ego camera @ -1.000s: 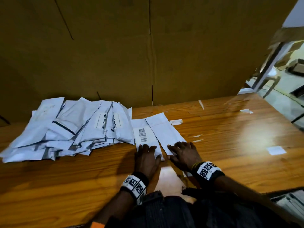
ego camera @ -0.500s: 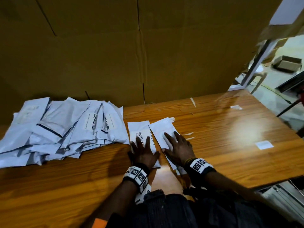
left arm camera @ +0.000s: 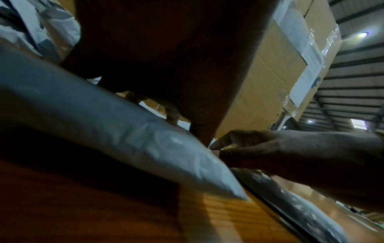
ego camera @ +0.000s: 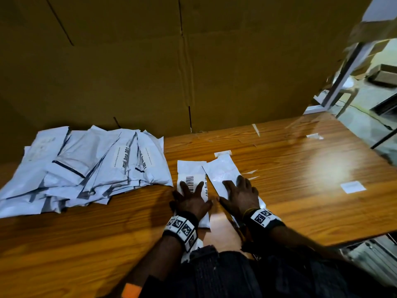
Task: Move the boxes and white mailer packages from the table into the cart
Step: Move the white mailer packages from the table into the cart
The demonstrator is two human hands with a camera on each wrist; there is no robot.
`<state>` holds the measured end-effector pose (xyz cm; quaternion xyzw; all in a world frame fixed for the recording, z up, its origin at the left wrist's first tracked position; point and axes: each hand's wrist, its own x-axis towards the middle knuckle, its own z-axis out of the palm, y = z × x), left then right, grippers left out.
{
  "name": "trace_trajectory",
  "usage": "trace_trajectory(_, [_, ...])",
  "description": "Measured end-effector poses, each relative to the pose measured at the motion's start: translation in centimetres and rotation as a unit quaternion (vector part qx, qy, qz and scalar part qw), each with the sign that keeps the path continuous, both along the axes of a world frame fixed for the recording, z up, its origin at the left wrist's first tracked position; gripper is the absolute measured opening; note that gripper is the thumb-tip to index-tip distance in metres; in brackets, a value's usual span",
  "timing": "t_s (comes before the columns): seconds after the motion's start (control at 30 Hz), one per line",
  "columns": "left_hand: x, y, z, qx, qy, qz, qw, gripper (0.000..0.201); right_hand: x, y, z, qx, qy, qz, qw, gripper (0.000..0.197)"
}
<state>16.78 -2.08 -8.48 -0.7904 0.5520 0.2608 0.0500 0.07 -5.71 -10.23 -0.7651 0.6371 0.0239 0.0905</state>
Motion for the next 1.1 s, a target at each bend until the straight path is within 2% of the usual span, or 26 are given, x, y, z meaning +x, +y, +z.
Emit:
trace_trajectory(0.1, [0.0,-0.1,0.5,0.022,0.008,-0.004,1.0,0.077,0.2,0.4,0.3,-0.03,-0.011,-0.021,0.999,0.064])
trace_trajectory(0.2, [-0.2,0.1,0.6,0.028,0.011,-0.002,1.0,0.077,-0.2,0.5,0.0,0.0,-0.026,-0.039,0.999,0.075])
trace_trajectory(0.33, [-0.1,0.4,0.8,0.032,-0.001,-0.009,0.999,0.076,-0.5,0.4,0.3,0.002,0.018,-0.017,1.0,0.074])
trace_trajectory(0.43, [-0.1,0.3,1.0,0.04,-0.014,-0.021,0.999,0.077,-0.2,0.6,0.6,0.001,0.011,-0.014,1.0,0.068])
trace_trajectory(0.53, [-0.3,0.3,1.4,0.041,-0.024,-0.035,0.998,0.079,0.1,1.2,0.8,0.019,-0.038,-0.03,0.999,0.055])
trace_trajectory(0.7, [-1.3,1.0,1.8,-0.016,-0.034,-0.035,0.999,0.073,-0.1,1.6,1.3,0.02,-0.06,-0.04,0.997,0.044])
trace_trajectory(0.87, [-1.7,1.2,1.2,-0.013,-0.01,-0.019,1.0,0.077,-1.2,2.6,1.6,0.035,-0.004,-0.034,0.999,0.062])
trace_trajectory(1.0, [-2.8,1.3,1.2,-0.029,-0.009,-0.027,0.999,0.074,-2.2,3.5,1.6,0.031,-0.032,-0.04,0.998,0.039])
trace_trajectory(1.1, [-3.4,1.5,1.0,-0.06,-0.008,-0.026,0.998,0.07,-2.8,3.9,1.8,0.031,-0.052,-0.036,0.998,0.033])
